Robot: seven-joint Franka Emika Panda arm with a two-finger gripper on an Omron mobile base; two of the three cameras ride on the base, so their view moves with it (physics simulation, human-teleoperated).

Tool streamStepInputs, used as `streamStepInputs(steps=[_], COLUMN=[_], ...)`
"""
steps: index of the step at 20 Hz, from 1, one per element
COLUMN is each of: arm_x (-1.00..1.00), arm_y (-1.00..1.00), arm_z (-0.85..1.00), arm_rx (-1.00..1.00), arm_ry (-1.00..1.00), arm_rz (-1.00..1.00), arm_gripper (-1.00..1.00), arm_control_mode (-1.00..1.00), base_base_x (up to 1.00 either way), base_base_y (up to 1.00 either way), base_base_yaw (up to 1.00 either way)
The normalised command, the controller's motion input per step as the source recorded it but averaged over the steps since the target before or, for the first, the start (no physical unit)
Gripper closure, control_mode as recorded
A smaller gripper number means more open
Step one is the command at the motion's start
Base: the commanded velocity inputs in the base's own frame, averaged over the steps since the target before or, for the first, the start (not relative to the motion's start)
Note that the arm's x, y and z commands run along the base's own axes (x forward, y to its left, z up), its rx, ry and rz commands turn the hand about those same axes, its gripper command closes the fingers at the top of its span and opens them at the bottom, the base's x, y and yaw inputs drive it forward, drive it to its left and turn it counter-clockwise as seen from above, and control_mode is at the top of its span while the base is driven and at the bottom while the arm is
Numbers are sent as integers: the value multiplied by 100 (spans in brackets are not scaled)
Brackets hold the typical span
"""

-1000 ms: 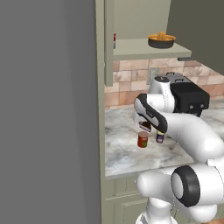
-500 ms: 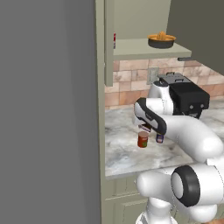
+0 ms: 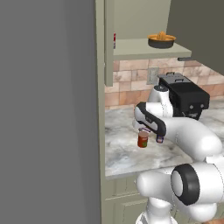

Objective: Pick the cans from the counter and place them in their designated side in the cabinet.

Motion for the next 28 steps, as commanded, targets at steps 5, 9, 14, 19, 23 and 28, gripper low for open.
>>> streamStepInputs(steps=[5,9,14,19,23,28], arm_x=[8,11,12,9,7,4], arm_y=[-3,-2,0,0,0,0], arm_z=[-18,-17,-18,-16,-17,-17], arm_rx=[0,0,0,0,0,0], arm_ry=[0,0,0,0,0,0], arm_rz=[0,0,0,0,0,0], arm_gripper=[-100,-100,-100,-100,-100,-100], arm_control_mode=[-100,-100,-100,-100,-100,-100], base_base_x=[0,0,0,0,0,0], base_base_y=[0,0,0,0,0,0], base_base_yaw=[0,0,0,0,0,0])
